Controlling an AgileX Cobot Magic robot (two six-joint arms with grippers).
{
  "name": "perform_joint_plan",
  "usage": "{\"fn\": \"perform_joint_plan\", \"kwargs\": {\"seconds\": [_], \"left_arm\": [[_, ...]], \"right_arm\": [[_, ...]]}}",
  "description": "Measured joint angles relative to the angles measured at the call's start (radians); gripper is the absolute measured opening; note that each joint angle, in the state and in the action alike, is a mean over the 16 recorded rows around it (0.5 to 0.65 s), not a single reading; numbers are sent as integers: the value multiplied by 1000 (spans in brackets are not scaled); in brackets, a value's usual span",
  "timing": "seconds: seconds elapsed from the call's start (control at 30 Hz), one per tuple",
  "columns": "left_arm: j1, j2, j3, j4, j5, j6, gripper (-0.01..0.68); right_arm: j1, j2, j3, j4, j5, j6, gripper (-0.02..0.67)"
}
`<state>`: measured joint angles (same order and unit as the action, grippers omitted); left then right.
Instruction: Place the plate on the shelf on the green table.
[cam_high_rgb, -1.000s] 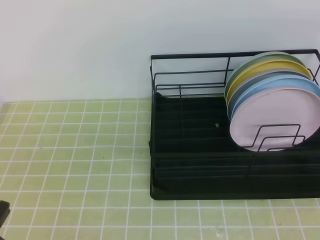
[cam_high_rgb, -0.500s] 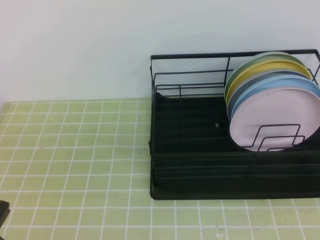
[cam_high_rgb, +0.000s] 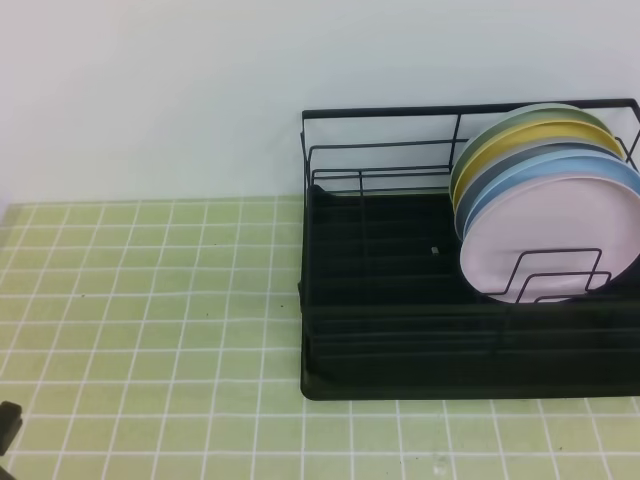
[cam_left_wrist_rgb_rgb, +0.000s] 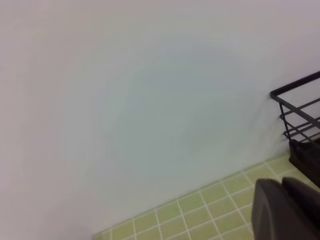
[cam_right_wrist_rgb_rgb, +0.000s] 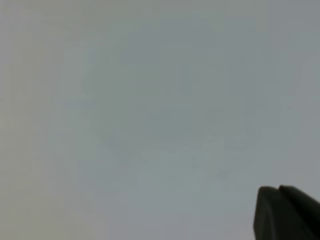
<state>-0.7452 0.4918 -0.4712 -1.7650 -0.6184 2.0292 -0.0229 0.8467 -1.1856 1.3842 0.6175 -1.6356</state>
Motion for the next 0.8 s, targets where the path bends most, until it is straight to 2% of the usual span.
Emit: {"fn": "perform_joint_plan", "kwargs": {"seconds": [0.23, 0.47, 0.63, 0.8], "left_arm": [[76, -17, 0, 1, 26, 0, -1], [229, -82, 0, 2, 57, 0, -1], [362, -165, 0, 3, 65, 1, -1], [482, -259, 0, 5, 66, -20, -1]], "right_arm": [[0, 4, 0, 30, -27, -30, -1], [0, -1, 1, -22, -80, 2, -1], [0, -42, 18, -216, -120, 153, -1], [0, -138, 86, -536, -162, 411, -1]]}}
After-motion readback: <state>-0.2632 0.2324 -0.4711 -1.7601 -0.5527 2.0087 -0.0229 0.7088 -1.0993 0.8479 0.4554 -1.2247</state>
